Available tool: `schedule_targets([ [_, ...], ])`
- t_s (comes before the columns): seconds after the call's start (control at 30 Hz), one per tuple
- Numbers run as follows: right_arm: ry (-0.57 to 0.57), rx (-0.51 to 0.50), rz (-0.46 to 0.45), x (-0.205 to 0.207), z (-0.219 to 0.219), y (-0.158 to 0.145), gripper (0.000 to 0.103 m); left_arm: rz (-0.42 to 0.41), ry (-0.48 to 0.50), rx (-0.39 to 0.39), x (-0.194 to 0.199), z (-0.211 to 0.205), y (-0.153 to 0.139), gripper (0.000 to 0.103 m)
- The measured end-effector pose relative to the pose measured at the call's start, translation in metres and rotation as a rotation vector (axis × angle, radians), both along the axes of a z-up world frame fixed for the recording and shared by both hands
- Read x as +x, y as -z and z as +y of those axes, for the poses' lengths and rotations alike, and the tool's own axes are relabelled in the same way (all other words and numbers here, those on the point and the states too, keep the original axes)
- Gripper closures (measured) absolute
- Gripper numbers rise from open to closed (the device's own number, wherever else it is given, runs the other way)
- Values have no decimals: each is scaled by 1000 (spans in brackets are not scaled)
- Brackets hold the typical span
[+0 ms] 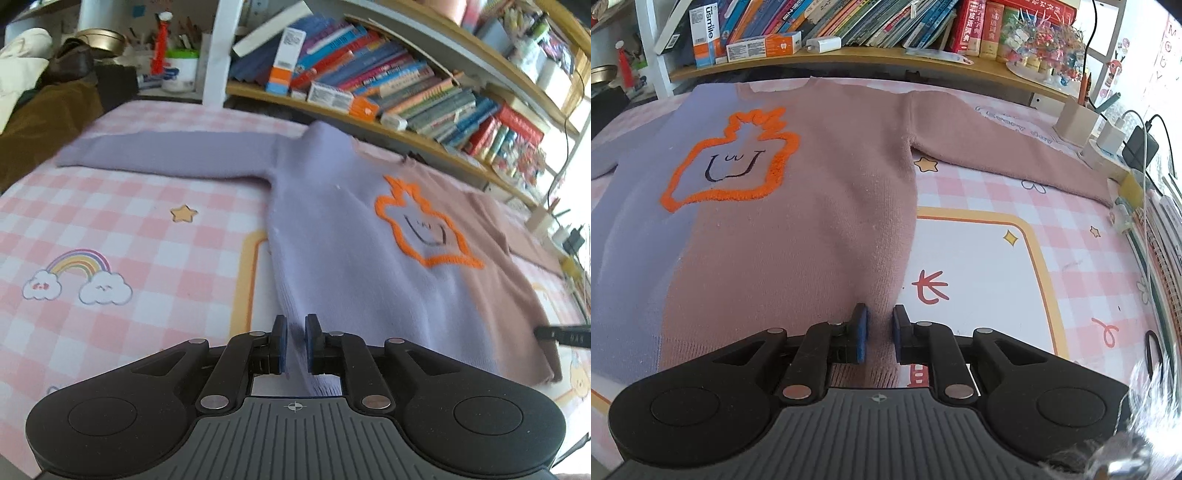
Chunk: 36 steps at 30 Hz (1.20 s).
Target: Fold clothes
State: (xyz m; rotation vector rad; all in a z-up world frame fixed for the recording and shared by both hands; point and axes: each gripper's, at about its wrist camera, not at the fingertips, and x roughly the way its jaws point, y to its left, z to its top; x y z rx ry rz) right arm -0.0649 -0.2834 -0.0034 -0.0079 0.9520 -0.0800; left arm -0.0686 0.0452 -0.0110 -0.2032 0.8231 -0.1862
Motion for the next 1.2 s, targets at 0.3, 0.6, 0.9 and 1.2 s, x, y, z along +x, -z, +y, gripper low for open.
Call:
schedule_targets([
  [0.3, 51, 49, 17, -14, -9, -2, 79, 27, 12, -12, 9, 0, 8, 71],
  [0.6, -36, 100, 51, -27, 18, -5, 93, 32, 35, 8, 18, 0, 15, 92],
  [0.9, -206, 141, 77, -33, 53, -6, 94, 22, -1, 42, 25, 15, 15, 96],
  [1.2, -12, 94, 23, -18, 6, -3, 94, 28, 54, 57, 19, -12, 15, 97],
])
